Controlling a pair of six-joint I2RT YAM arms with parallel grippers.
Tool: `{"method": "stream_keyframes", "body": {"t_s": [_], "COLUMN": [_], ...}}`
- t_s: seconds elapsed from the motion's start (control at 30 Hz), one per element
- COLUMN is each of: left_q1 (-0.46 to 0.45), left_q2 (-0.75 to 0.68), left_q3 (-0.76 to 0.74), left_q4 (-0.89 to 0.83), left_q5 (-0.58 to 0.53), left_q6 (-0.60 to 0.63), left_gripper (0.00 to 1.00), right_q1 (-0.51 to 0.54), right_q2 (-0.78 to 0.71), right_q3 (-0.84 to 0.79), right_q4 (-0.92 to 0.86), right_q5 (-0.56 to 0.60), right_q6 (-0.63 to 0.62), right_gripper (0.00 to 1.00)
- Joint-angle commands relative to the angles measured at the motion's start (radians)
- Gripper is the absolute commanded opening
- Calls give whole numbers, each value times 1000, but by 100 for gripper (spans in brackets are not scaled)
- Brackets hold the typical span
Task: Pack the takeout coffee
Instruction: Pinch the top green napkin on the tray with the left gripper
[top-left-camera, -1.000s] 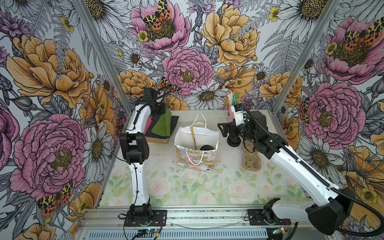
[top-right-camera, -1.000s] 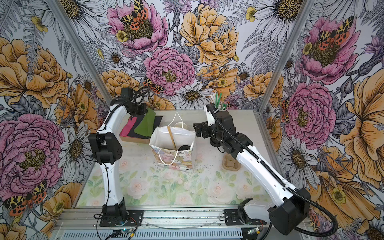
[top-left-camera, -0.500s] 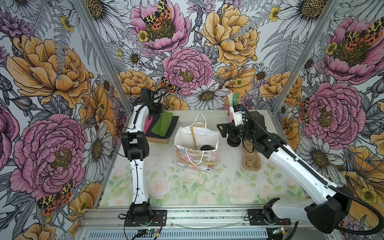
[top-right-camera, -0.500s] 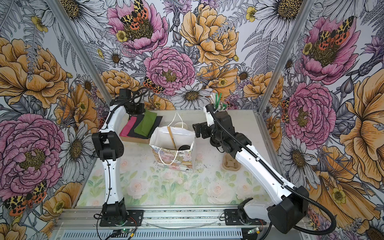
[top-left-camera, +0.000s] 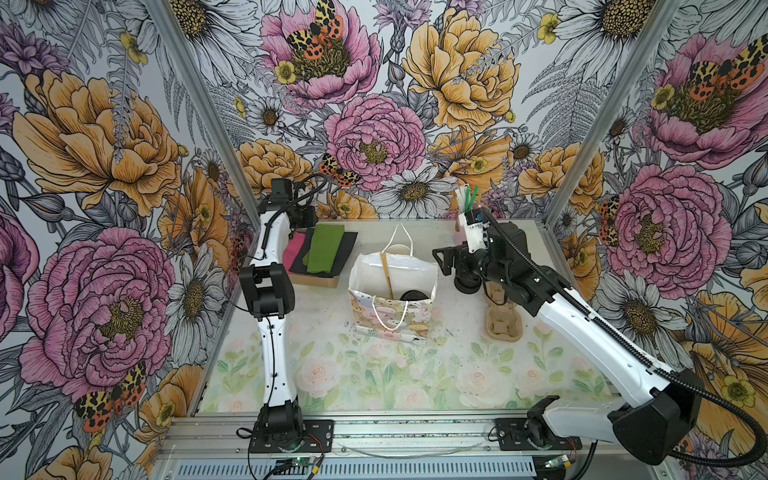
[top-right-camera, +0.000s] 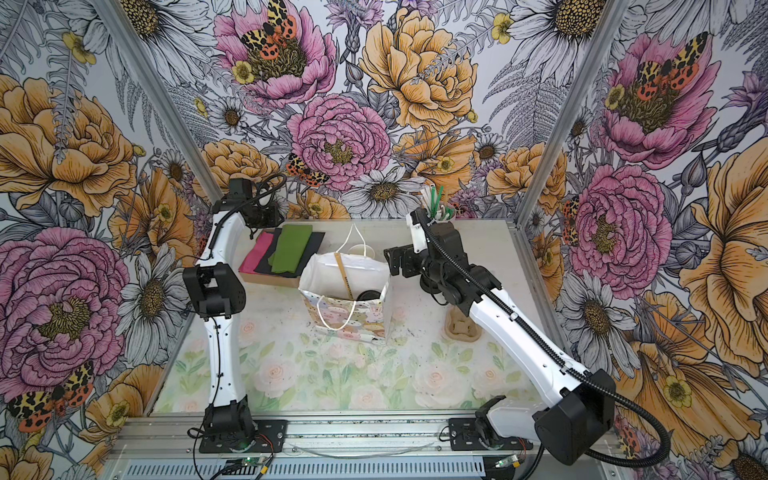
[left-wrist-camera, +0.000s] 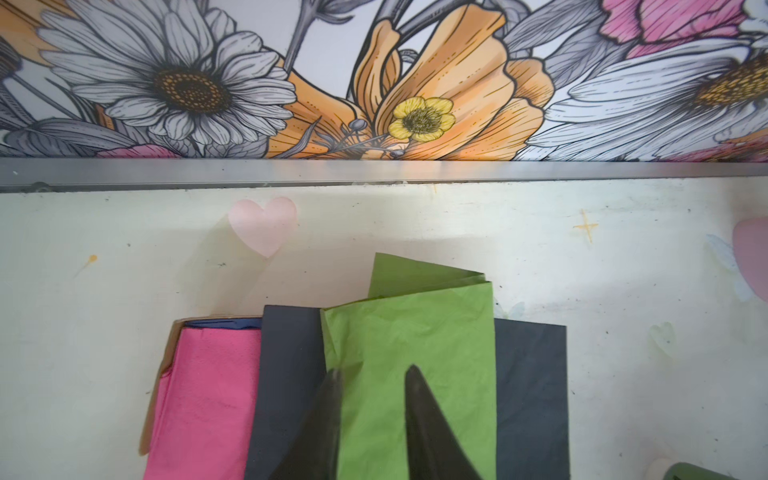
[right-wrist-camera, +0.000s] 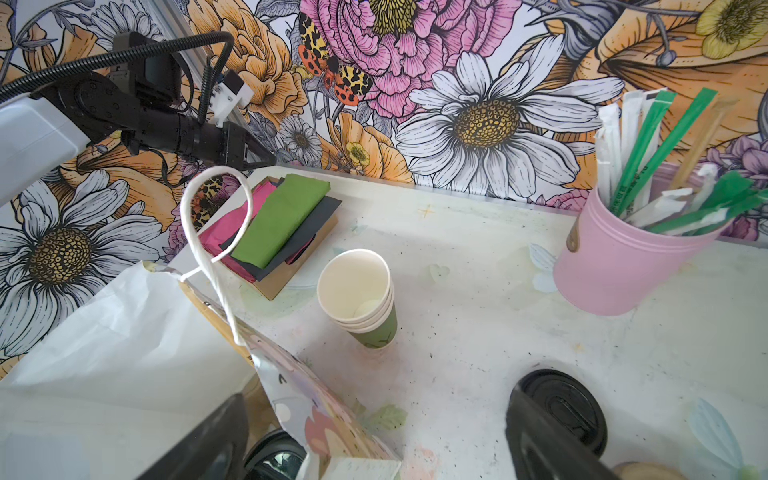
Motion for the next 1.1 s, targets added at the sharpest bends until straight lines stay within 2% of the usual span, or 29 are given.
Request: {"method": "stream_keyframes", "body": {"t_s": [0.0,0.13,0.33,0.6,0.93,1.07], "left_q1": [22,23,-49,-148,-235,-241], "left_q2": [-4,-61,-182,-250,-258,-260], "left_q3": [56,50,-69,-228,-368,-423], "left_q4": [17,17,17,16,21,50], "left_q5": [24,34,-32,-208,-330,-365], "left_q6": [-11,-46,-37,4,25,15], "left_gripper": [43,52,62,63,59,57], "right_q1": [-7,-6,-5,-7,-10,-10], "right_q2": [9,11,-9,-73,-110,-112], "right_q3": [0,4,13,-6,-48,-51], "right_q4": [5,6,6,6,5,6], "right_q5": [-17,-20,-6,11,25,28], "right_q6": [21,22,3,-33,-51,-52], "right_gripper": [97,97,98,100,100,100]}}
